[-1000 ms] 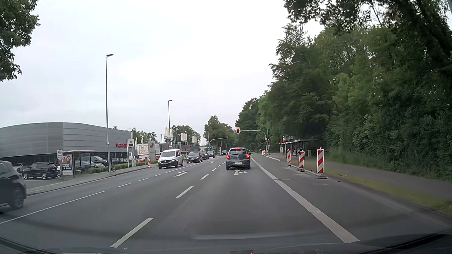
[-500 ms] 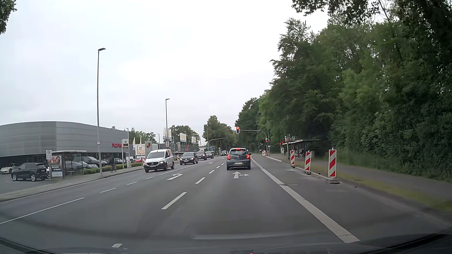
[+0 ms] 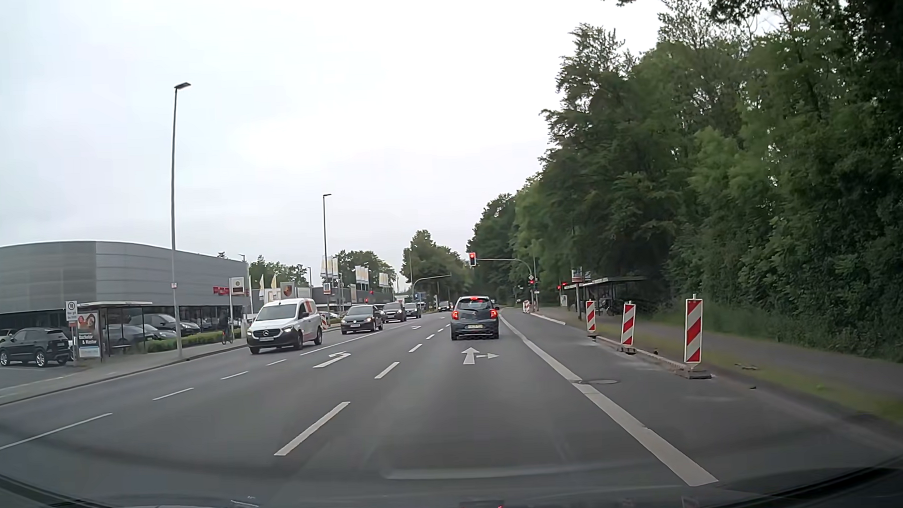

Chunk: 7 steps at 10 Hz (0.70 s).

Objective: Follow the waypoints while adhering to traffic rules and regulations

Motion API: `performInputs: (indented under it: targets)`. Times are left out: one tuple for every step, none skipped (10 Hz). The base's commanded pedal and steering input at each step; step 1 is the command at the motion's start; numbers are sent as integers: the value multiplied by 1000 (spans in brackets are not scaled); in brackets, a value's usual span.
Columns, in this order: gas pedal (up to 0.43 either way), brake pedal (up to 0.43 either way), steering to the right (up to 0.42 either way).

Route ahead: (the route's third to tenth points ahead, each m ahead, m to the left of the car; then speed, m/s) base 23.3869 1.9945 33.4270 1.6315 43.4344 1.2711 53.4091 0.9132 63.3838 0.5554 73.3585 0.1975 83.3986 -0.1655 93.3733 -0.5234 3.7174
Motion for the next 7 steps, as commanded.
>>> performInputs:
  targets:
    - [98, 0, 9]
    - [98, 0, 9]
    - [98, 0, 9]
    - [98, 0, 9]
    - [87, 0, 7]
    - [87, 0, 7]
    - [87, 0, 7]
